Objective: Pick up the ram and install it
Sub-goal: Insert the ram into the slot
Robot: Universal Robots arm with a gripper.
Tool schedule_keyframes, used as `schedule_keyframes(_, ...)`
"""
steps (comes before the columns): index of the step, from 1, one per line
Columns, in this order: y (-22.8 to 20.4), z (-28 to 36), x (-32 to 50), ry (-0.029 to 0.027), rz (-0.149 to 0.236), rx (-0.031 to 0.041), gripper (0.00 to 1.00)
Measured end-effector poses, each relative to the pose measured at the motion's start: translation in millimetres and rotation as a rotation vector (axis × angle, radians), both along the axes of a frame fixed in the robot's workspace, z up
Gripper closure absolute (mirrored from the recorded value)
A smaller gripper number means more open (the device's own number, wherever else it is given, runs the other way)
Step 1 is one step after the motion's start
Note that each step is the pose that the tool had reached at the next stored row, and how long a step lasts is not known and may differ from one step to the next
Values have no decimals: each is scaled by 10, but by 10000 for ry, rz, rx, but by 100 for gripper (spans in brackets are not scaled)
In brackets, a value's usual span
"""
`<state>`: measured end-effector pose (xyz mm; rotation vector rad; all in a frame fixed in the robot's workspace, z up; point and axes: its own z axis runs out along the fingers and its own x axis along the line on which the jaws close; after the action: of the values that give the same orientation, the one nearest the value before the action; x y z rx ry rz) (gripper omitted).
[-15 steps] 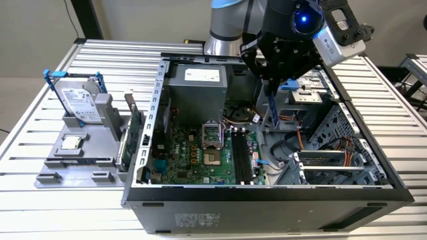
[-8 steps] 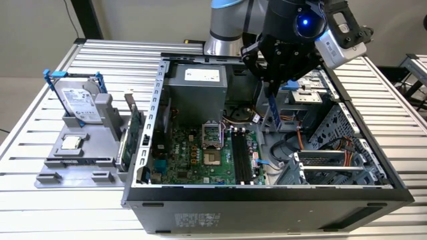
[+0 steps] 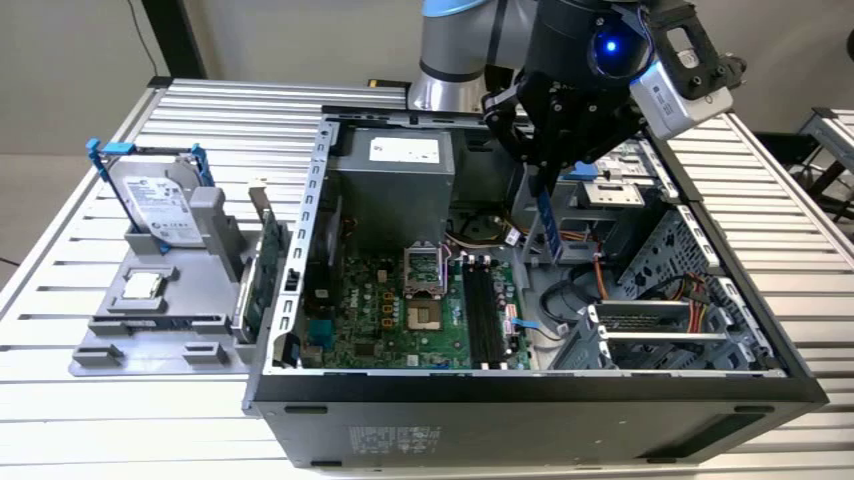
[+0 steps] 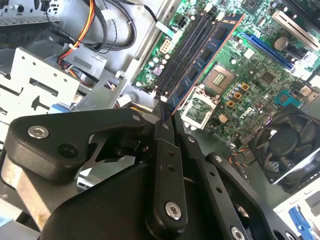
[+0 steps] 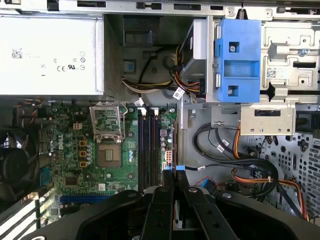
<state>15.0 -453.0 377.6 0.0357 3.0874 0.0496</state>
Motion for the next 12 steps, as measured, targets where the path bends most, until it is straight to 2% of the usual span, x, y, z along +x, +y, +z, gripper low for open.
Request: schedule_keyframes(12, 0, -75, 1, 0, -28, -1, 100)
